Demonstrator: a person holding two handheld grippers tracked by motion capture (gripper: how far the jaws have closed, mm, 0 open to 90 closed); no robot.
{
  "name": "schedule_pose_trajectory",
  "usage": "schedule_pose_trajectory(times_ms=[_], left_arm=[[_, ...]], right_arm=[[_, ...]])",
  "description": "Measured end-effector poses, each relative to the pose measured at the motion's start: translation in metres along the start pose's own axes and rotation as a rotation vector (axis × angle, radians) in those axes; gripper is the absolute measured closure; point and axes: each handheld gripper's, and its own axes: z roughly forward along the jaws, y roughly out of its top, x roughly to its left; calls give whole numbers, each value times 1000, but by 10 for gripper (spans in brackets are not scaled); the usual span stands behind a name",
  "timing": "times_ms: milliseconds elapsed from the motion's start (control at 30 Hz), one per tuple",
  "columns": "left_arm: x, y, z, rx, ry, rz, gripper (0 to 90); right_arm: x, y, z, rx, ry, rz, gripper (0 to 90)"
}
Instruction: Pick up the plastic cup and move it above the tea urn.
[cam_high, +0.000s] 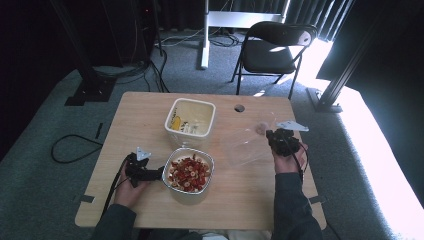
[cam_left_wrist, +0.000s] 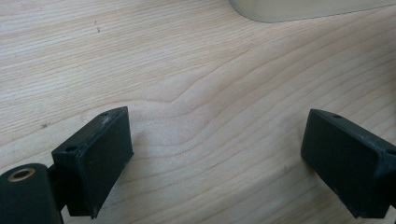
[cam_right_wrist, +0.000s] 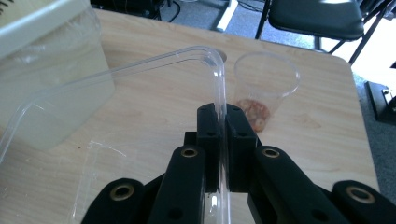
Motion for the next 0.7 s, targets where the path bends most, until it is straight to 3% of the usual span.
schedule_pose_trajectory(times_ms=[467, 700], left_arm=[[0, 0, 0, -1, 0, 0, 95], [0, 0, 0, 1, 0, 1, 95]], right_arm=[[0, 43, -14, -53, -4, -9, 867], [7, 67, -20, -85, -1, -19, 867]])
